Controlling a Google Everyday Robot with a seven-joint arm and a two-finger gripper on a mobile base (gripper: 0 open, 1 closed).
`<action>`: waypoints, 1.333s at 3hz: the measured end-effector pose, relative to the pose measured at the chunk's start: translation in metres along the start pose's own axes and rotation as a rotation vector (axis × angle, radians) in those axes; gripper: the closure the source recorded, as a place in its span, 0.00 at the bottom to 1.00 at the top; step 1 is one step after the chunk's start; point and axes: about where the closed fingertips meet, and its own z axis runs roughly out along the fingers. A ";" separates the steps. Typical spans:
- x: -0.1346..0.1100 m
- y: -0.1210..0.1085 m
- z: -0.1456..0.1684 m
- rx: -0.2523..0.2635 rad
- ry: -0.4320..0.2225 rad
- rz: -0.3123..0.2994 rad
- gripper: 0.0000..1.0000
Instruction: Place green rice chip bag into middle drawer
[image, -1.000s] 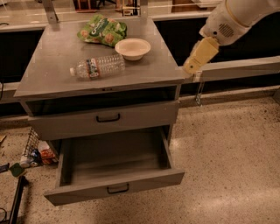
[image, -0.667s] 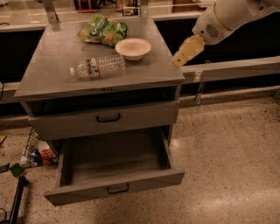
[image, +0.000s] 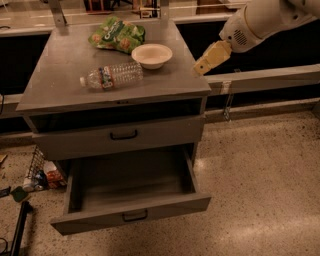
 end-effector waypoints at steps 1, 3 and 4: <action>-0.012 -0.031 0.033 0.018 -0.178 0.065 0.00; -0.053 -0.067 0.087 0.007 -0.309 0.062 0.00; -0.081 -0.073 0.137 -0.027 -0.294 0.068 0.00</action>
Offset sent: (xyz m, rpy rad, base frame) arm 0.1225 0.0308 -0.0195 0.3680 -0.1745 0.0041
